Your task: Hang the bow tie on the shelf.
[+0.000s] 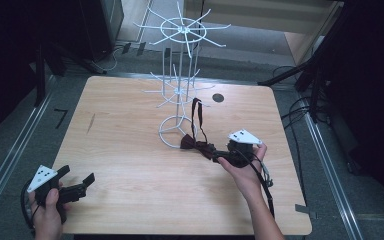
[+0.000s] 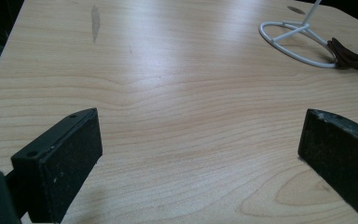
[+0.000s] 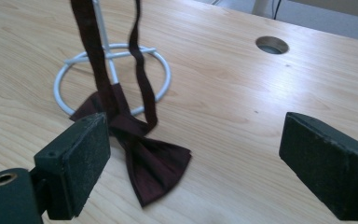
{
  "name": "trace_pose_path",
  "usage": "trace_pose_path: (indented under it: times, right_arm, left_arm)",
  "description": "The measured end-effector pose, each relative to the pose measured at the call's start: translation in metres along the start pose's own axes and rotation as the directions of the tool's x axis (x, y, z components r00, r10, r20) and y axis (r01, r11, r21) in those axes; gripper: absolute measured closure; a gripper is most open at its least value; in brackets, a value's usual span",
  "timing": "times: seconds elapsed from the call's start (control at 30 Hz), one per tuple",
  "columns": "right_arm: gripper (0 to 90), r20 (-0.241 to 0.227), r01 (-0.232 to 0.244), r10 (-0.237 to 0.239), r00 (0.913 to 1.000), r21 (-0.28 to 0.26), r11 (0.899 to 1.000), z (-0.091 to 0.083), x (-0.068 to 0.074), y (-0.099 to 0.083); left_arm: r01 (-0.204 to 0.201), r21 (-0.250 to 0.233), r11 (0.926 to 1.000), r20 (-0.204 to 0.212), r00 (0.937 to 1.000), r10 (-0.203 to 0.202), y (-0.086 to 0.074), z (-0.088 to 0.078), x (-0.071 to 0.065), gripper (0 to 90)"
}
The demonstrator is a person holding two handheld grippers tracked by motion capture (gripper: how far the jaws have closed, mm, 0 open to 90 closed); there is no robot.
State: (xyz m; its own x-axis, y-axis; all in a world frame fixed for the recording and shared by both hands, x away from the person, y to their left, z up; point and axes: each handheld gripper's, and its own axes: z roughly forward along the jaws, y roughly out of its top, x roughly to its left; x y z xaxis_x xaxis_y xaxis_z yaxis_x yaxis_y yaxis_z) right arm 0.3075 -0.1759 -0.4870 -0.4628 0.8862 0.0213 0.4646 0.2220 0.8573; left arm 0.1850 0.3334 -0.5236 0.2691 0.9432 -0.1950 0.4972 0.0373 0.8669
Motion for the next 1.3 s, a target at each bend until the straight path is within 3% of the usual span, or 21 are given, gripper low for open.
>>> trace_pose_path:
  times: [0.6,1.3]
  right_arm:
    - [7.7,0.069,-0.061,0.061,0.9958,0.005,0.998,-0.037,-0.045,-0.036]
    - [5.3,0.146,-0.135,0.13,0.9808,0.027,0.99,-0.068,-0.089,-0.081]
  left_arm:
    - [-0.002,-0.001,1.0,-0.006,1.0,0.002,0.0,0.0,-0.001,0.2]
    - [-0.002,-0.002,1.0,-0.013,0.9999,0.002,0.0,0.0,-0.001,0.2]
